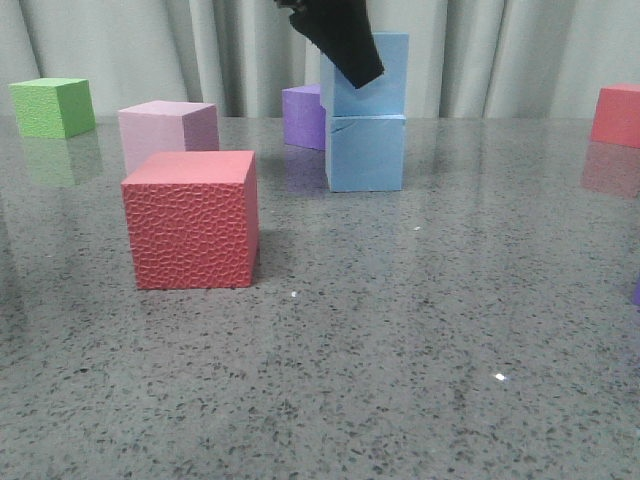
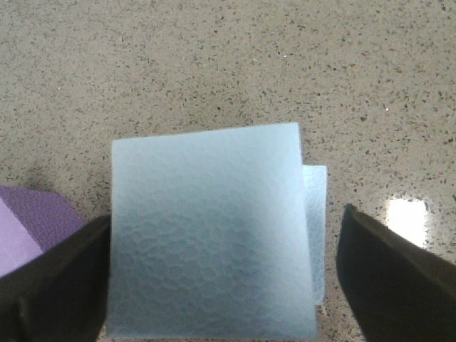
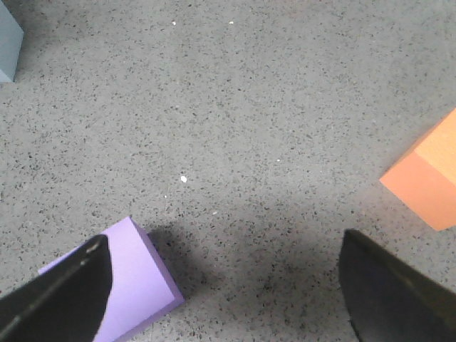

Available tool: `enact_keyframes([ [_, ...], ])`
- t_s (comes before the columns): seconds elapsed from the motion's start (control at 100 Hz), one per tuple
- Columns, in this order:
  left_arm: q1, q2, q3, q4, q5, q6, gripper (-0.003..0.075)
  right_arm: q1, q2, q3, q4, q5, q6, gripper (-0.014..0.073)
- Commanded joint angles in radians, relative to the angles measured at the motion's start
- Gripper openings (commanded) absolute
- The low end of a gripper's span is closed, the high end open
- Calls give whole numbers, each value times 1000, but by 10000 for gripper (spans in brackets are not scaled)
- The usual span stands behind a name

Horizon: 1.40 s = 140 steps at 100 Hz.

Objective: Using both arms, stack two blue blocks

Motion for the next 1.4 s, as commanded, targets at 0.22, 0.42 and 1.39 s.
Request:
enact_keyframes([
  [0.22,-11,-73,-26,13,18,-82,666,-7,-3,-22,-7,-50,-11,635],
  [0.42,-11,-108,-26,1,18,-89,664,-7,-3,-22,-7,-50,-11,635],
  [1.39,231,-392,-23,77,18,-617,659,-7,-3,-22,-7,-50,-11,635],
])
